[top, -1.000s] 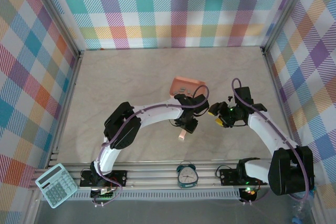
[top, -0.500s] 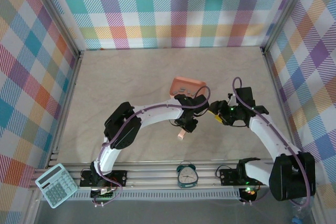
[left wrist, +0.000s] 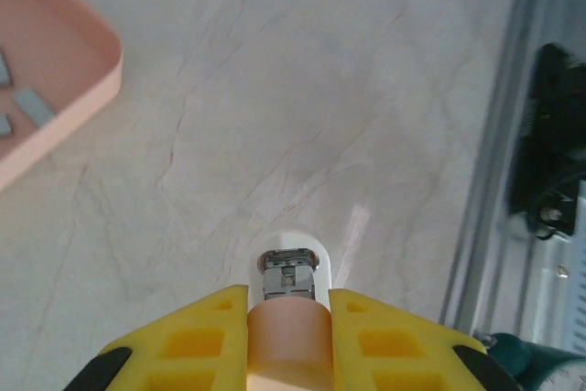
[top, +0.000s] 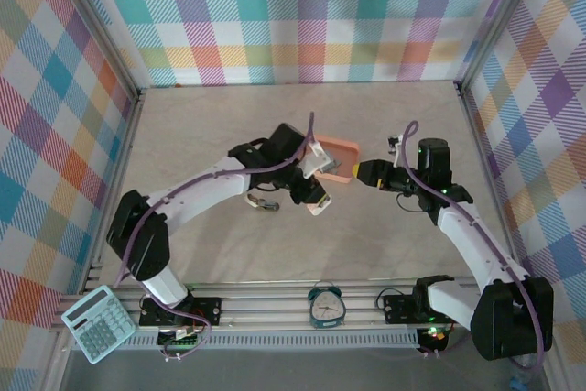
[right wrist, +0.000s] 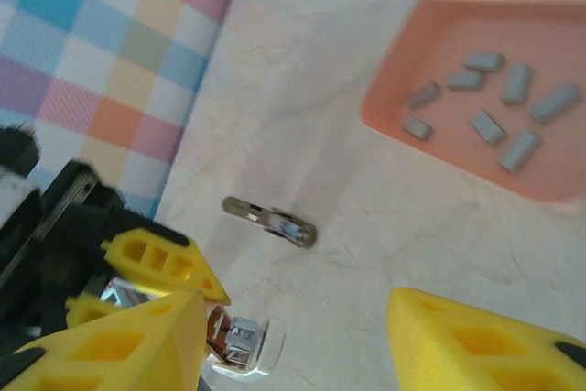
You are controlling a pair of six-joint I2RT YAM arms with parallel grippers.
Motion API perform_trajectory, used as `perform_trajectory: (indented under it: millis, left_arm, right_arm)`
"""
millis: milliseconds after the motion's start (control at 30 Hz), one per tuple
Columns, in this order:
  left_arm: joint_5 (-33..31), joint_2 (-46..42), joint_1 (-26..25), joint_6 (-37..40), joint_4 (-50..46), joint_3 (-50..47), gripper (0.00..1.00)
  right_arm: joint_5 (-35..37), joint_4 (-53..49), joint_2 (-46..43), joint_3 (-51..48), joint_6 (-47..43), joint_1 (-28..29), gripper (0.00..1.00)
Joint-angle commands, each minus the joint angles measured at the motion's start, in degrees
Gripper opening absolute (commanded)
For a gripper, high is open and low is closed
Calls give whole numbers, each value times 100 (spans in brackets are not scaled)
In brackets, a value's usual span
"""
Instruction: Load the staples into the stapler
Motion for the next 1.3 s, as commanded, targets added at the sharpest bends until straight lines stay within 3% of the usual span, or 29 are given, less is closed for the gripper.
perform_trajectory:
  millis: [0,233,367,567,800,933,1067,1267]
  left_arm:
    - [1540,-374,419,1092,639,-338,1]
    - [2157,-665,804,2612,100,-297,0]
    - [2478,-718,833,3030,-77,-286,0]
    - [2659,-725,838,3119,-98,-205,0]
    - [2679,-696,834,3135,-99,-76,0]
    - [2680,-675,833,3079,-54,-12,0]
    - [2789,-703,869,2865,179,-37,0]
    - [3071,-820,1032,2356,745,-207,0]
  right_arm:
    - [-803,359,87,306,-1092,126,54]
    - [-1005,-447,74,582,-3134,1071,51]
    - [-730,-1002,134,703,-4280,1495,49]
    - [-863,-1321,491,1011,-4939,1626,46]
    - [-1016,-1676,875,1323,-5373,1827,40]
    - [-1051,-1683,955,1297,-5436,1847,31]
    - [-945,-1580,963,1133,-5399,1837,22]
    - [-748,-1127,966,683,-5198,1824,18]
